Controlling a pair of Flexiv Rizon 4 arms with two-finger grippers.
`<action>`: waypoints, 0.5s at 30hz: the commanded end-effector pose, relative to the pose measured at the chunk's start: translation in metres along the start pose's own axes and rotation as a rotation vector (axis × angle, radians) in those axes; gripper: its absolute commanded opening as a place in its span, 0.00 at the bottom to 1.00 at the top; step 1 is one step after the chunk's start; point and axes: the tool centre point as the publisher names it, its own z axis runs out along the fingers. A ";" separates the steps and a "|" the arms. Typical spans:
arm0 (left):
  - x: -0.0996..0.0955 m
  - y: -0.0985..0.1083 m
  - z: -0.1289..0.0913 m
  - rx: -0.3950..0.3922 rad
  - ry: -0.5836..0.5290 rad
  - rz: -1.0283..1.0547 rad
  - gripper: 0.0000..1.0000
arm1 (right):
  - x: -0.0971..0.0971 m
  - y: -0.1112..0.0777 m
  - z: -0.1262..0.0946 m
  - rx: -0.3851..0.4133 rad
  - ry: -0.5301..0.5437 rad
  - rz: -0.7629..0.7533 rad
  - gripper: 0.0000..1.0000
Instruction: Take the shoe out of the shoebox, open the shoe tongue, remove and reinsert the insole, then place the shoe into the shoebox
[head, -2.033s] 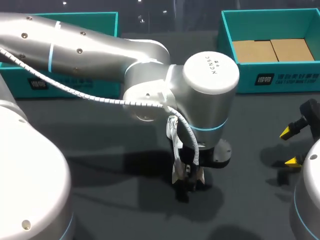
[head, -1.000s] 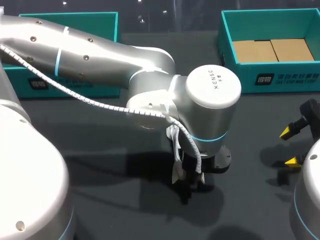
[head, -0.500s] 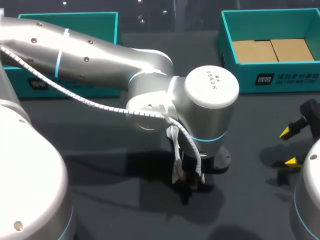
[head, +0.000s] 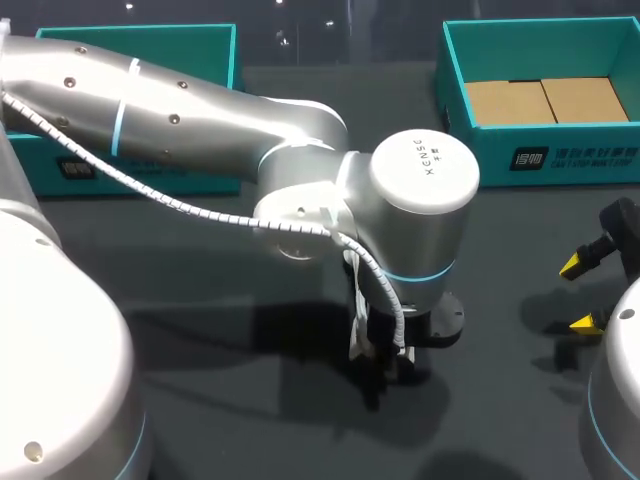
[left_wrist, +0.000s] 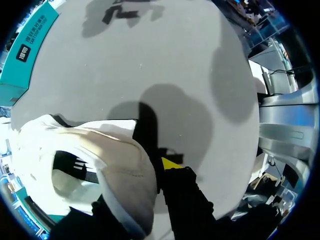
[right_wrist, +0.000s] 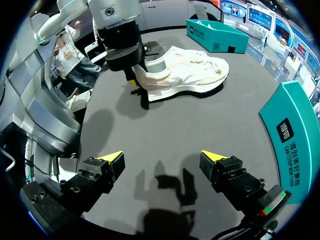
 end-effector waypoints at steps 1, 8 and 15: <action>-0.001 0.011 -0.023 0.011 -0.011 -0.001 0.00 | 0.002 0.000 0.000 0.001 -0.003 -0.001 1.00; -0.010 0.028 -0.070 0.014 -0.014 0.024 0.00 | 0.002 0.000 0.000 0.001 -0.003 -0.001 1.00; -0.027 0.050 -0.124 0.012 0.021 0.062 0.00 | 0.002 0.000 0.000 0.001 -0.003 -0.001 1.00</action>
